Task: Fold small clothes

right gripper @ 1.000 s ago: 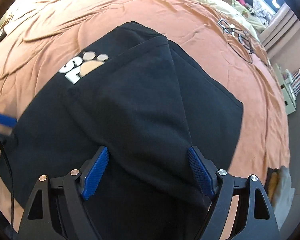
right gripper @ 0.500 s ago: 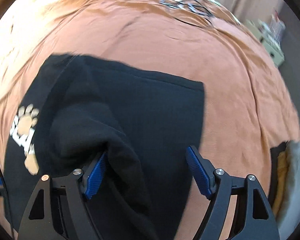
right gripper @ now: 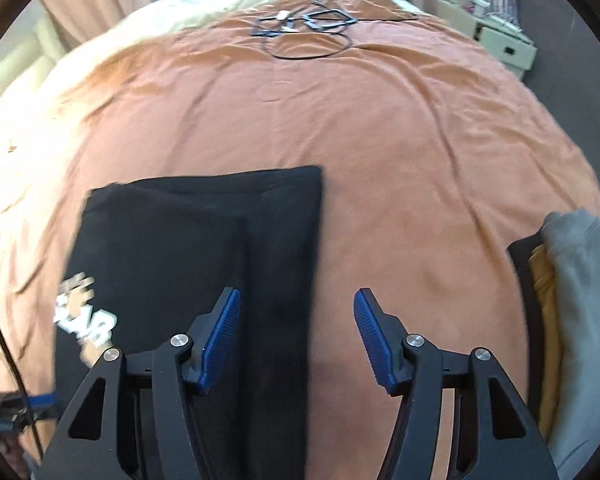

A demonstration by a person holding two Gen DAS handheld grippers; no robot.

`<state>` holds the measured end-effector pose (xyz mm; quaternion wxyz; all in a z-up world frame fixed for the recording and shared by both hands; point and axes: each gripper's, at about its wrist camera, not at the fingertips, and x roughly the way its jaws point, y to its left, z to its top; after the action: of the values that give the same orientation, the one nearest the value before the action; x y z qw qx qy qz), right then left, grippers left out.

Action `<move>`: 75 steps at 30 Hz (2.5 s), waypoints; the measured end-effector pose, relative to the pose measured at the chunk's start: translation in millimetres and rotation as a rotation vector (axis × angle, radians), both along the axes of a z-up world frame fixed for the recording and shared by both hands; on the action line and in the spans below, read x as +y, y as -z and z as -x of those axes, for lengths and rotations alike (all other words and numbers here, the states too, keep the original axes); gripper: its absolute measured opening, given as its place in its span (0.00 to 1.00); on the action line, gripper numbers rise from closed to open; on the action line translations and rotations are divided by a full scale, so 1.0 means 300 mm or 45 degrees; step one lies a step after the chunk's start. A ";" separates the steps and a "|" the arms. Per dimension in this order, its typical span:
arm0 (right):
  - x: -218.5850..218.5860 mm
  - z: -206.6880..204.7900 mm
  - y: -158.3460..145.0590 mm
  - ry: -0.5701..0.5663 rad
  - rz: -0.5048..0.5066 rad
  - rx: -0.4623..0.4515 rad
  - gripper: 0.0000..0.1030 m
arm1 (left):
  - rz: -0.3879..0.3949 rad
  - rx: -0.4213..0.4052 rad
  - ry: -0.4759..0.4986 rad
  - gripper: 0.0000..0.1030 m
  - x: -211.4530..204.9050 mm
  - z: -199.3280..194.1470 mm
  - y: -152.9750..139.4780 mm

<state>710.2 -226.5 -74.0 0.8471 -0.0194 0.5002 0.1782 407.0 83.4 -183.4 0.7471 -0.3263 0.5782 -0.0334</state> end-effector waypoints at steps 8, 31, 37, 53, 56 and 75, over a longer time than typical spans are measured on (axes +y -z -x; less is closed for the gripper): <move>-0.029 0.031 0.059 -0.030 0.115 0.055 0.56 | -0.023 -0.013 0.025 0.43 -0.028 0.005 -0.008; -0.366 0.346 0.149 -0.028 -0.304 0.370 0.56 | 0.160 0.010 0.036 0.37 -0.078 0.149 0.024; -0.395 0.431 0.144 -0.021 -0.309 0.363 0.13 | 0.180 -0.010 -0.011 0.13 -0.063 0.146 0.032; -0.398 0.636 0.051 -0.126 -0.371 0.314 0.06 | 0.101 -0.072 0.063 0.07 -0.075 0.251 -0.117; -0.404 0.680 0.071 -0.144 -0.385 0.336 0.06 | 0.083 -0.061 0.083 0.07 -0.080 0.303 -0.126; -0.469 0.550 0.128 -0.110 -0.517 0.337 0.54 | 0.092 -0.064 0.102 0.57 -0.012 0.291 -0.069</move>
<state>545.3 -367.2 -112.4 0.7522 0.1535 0.5596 0.3121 319.6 79.9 -162.7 0.7472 -0.3287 0.5702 -0.0921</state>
